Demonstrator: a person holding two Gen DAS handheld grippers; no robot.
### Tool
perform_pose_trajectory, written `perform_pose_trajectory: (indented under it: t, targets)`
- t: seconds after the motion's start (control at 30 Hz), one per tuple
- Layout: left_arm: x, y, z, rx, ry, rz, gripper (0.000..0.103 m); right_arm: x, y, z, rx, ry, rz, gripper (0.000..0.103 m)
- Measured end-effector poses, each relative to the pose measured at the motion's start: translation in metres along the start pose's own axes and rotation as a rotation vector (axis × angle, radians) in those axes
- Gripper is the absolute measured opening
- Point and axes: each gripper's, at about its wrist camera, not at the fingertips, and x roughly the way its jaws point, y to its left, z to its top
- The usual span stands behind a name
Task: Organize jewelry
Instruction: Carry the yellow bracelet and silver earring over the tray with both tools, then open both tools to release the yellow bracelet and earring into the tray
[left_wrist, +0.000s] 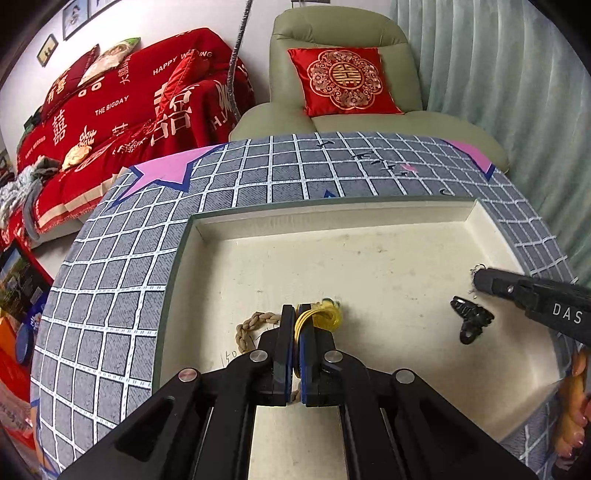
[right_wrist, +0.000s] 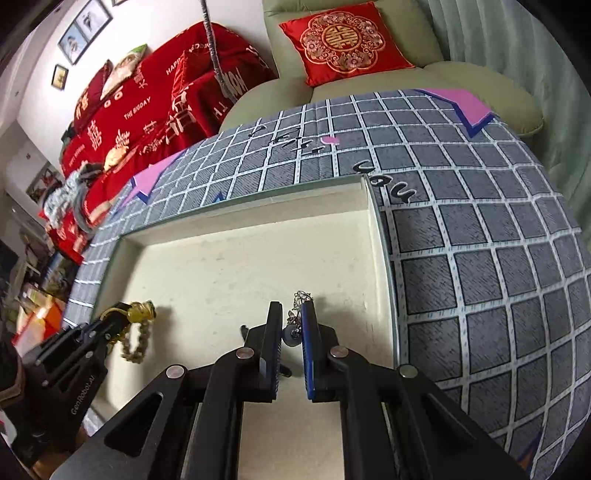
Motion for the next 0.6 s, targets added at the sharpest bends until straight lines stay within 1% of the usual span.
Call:
perform_pose_trajectory:
  t: [0.1, 0.17, 0.27, 0.37, 0.47, 0.53, 0.57, 0.6]
  targets:
    - [0.005, -0.001, -0.002, 0.003, 0.019, 0.023, 0.011, 0.004, 0.006, 0.000, -0.031, 0.008, -0.016, 0.011]
    - [0.008, -0.001, -0.003, -0.003, 0.030, 0.024, 0.011, 0.006, 0.008, -0.002, -0.038, 0.015, -0.019, 0.011]
    - [0.007, -0.001, -0.004, 0.005, 0.027, 0.050, 0.011, 0.009, 0.014, -0.004, -0.064, 0.014, -0.036, 0.012]
    - [0.006, -0.003, -0.004, 0.018, 0.029, 0.072, 0.011, 0.009, 0.014, -0.004, -0.065, 0.020, -0.027, 0.018]
    - [0.004, -0.004, -0.004, 0.017, 0.042, 0.074, 0.011, 0.008, 0.014, -0.003, -0.048, 0.019, 0.002, 0.028]
    - [0.003, -0.003, -0.004, 0.014, 0.047, 0.067, 0.011, 0.005, 0.014, -0.001, -0.038, 0.009, 0.026, 0.041]
    - [0.003, -0.003, -0.004, 0.013, 0.049, 0.064, 0.011, 0.003, 0.015, -0.001, -0.035, 0.002, 0.037, 0.044]
    - [0.002, -0.003, -0.004, 0.011, 0.051, 0.060, 0.011, 0.000, 0.016, 0.000, -0.035, -0.007, 0.040, 0.057]
